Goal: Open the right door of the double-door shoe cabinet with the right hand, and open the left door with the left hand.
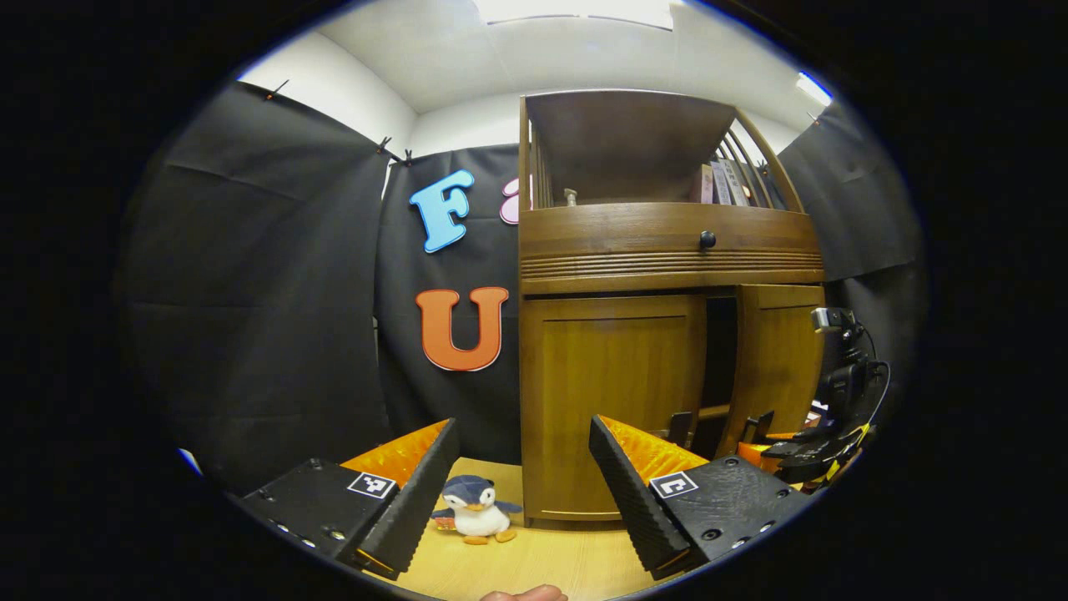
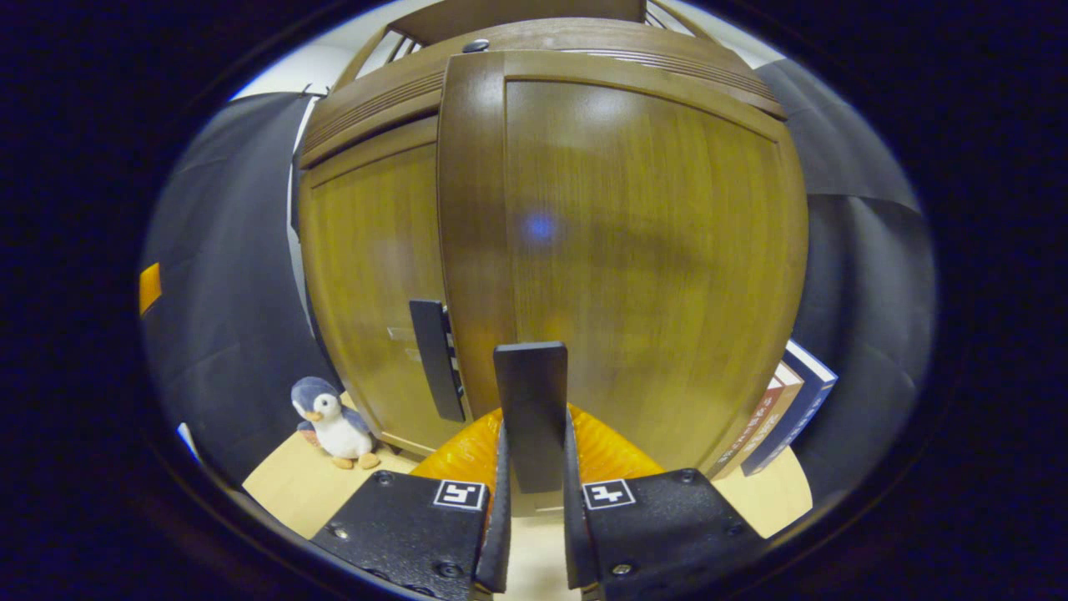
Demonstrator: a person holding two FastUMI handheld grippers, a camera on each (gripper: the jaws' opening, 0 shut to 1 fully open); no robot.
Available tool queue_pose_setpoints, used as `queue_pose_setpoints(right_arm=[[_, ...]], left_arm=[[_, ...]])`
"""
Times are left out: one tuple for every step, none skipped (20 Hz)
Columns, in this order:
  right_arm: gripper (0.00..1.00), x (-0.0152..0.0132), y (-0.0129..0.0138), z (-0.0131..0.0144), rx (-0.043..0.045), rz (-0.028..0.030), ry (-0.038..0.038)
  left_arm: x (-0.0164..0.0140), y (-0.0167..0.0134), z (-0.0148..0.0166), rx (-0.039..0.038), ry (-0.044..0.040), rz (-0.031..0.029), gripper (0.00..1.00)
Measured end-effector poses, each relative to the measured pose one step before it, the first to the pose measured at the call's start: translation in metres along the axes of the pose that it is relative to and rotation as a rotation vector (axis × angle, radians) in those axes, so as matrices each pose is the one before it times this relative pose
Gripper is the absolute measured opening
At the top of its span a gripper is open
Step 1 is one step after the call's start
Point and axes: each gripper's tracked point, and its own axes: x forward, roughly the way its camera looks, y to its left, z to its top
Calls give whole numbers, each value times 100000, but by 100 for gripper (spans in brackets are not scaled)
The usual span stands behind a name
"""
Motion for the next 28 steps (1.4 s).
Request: queue_pose_setpoints(right_arm=[[31, -512, -118, -135, -677, 650, 37], [30, -544, -163, -121, -307, 621, 215], [30, -533, -105, -217, 72, 622, 322], [30, -548, -160, -128, 283, 502, 337], [30, -599, -219, -257, 237, 352, 329], [30, -600, -257, -139, -23, 166, 312], [30, -609, -286, -245, 119, 72, 190], [30, -716, -273, -155, 232, -16, 250], [30, -608, -367, -261, 283, -61, 215], [29, -605, -320, -204, 447, -168, 149], [29, -540, -322, -199, 475, -329, 145], [29, -670, -355, -197, 335, -472, 121], [29, -532, -427, -185, 273, -633, 117], [29, -578, -419, -186, 175, -740, 61], [29, -441, -383, -238, 275, -802, 97], [29, -547, -457, -84, 453, -834, 125], [29, -490, -346, -222, 491, -779, 103], [29, -501, -503, -116, 380, -757, 74], [29, -364, -467, -152, 140, -493, -38], [27, -416, -414, -45, 516, -559, 27], [26, -432, -385, -197, 447, -770, -26], [25, -354, -493, -76, 433, -999, -131], [25, -363, -306, -65, 399, -1116, -243], [23, -382, -495, -6, 389, -1141, -373], [23, -280, -431, -199, 312, -539, -478], [22, -294, -430, -1, 451, -523, -301], [21, -292, -395, -139, 729, -736, -129], [19, -258, -546, -40, 529, -1019, -240]], left_arm=[[113, -250, -14, 94, 203, -476, 95], [200, -332, 15, -66, 7, -747, 95], [109, -314, 10, -130, 106, -742, 95], [183, -396, -8, -209, 152, -913, 95], [110, -402, -50, -142, 158, -835, 95], [139, -324, -128, -182, 26, -812, 95], [169, -617, -69, -174, 53, -1036, 95], [264, -565, -27, -251, 75, -1144, 95], [250, -642, -53, -231, 214, -1440, 95], [190, -643, -36, -192, 212, -1491, 95], [248, -661, -137, -97, 143, -1543, 95], [179, -626, -33, -8, 20, -1459, 95], [213, -692, -42, 64, 168, -1345, 95], [285, -579, -98, -1, 196, -1373, 95], [166, -616, -91, -49, 126, -1272, 95], [186, -563, -95, -102, 229, -1332, 95], [136, -508, -184, -62, 307, -1050, 95], [173, -457, -213, -127, 305, -1067, 95], [166, -458, -71, -73, 308, -1028, 95], [131, -446, -93, -64, 312, -1064, 95], [113, -496, -93, -59, 366, -910, 95], [191, -452, -115, -221, 263, -834, 95], [200, -400, -146, -276, 349, -806, 95], [132, -439, -92, -479, 348, -683, 95], [228, -511, -223, -495, 670, -987, 95], [166, -562, -170, -403, 501, -930, 95], [124, -479, -28, -188, 528, -978, 95], [246, -467, -102, -50, 413, -933, 95]])
